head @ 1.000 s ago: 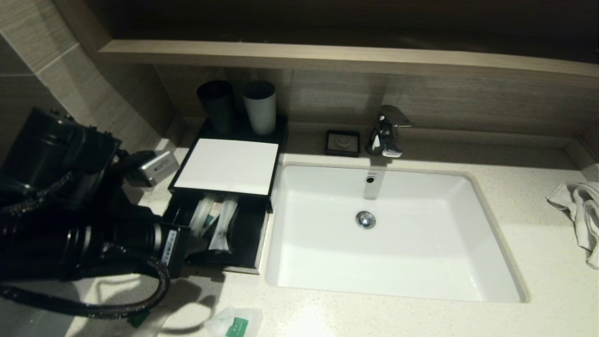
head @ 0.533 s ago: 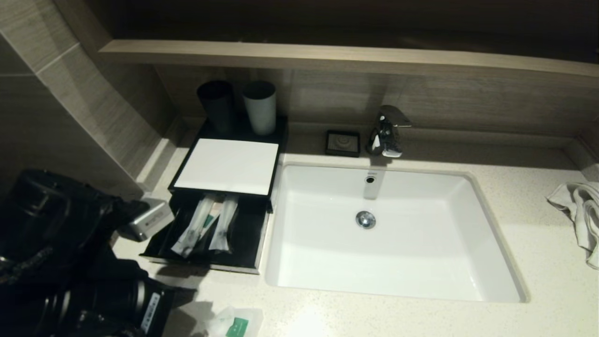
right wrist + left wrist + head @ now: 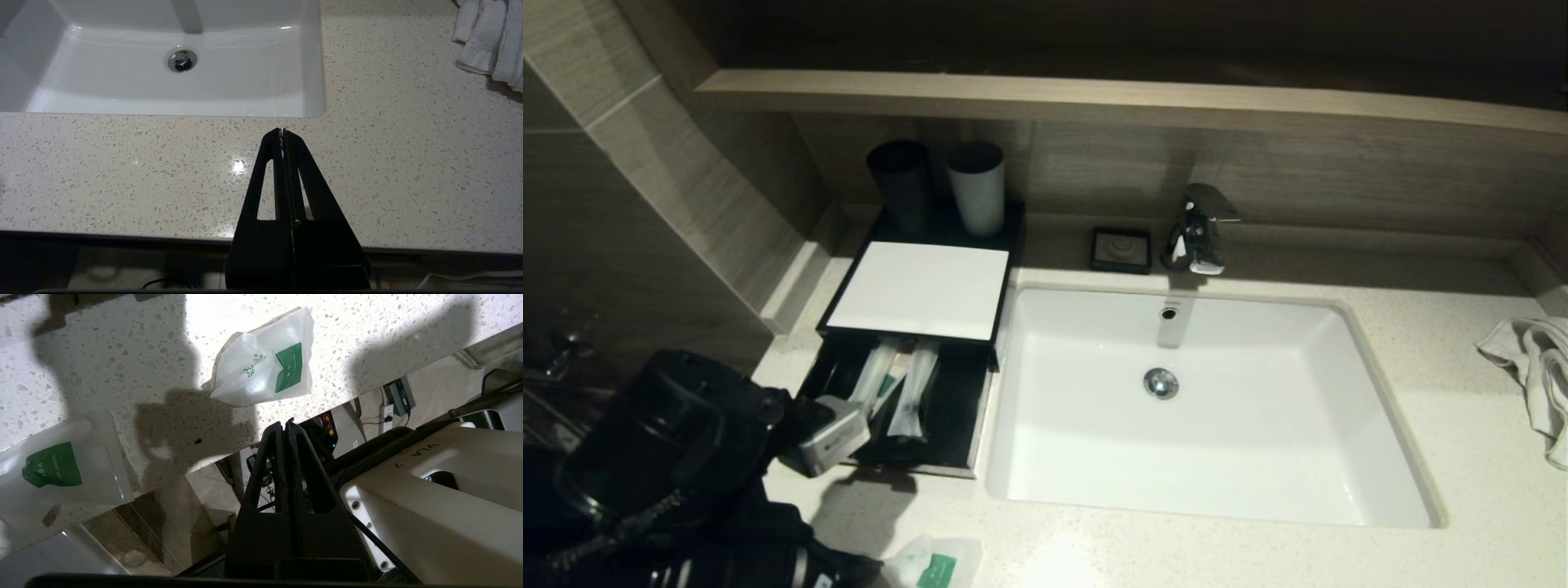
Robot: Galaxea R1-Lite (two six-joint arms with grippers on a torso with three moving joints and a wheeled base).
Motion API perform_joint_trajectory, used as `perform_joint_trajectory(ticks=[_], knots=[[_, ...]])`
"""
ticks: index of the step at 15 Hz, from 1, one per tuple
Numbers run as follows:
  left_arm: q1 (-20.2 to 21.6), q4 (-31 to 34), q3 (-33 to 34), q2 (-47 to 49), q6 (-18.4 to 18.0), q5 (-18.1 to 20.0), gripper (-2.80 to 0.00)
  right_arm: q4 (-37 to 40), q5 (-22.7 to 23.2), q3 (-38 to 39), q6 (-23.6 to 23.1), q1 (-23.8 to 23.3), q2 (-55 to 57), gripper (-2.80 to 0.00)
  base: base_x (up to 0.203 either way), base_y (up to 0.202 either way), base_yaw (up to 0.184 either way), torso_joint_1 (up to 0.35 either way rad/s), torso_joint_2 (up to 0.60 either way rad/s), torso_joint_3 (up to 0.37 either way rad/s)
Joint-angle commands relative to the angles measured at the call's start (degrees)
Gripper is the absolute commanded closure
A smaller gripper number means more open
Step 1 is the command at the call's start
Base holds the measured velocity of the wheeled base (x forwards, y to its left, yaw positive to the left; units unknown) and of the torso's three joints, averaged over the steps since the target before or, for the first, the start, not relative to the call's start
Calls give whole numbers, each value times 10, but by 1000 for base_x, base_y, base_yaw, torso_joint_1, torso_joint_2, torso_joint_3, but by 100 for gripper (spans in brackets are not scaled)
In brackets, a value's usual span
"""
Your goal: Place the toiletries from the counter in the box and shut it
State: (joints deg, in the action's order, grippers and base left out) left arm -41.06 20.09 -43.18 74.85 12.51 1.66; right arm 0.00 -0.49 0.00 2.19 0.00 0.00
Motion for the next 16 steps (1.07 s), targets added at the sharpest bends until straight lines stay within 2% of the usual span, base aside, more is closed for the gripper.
perform_joint_trajectory(ticks=[1,5,7,11,13,16], knots=[[-5,4,-3,42,-7,-1,0,0,0,0,0,0,1,0,0,0,0,0,0,0],[-6,18,-16,57,-16,-2,0,0,0,1,0,0,1,0,0,0,0,0,0,0],[-6,54,-26,58,-30,-9,0,0,0,0,0,0,1,0,0,0,0,0,0,0],[-13,43,0,37,-37,-11,0,0,0,0,0,0,1,0,0,0,0,0,0,0],[-14,7,34,22,-34,-10,0,0,0,0,0,0,1,0,0,0,0,0,0,0],[-14,-125,114,15,-29,-15,0,0,0,0,0,0,1,0,0,0,0,0,0,0]])
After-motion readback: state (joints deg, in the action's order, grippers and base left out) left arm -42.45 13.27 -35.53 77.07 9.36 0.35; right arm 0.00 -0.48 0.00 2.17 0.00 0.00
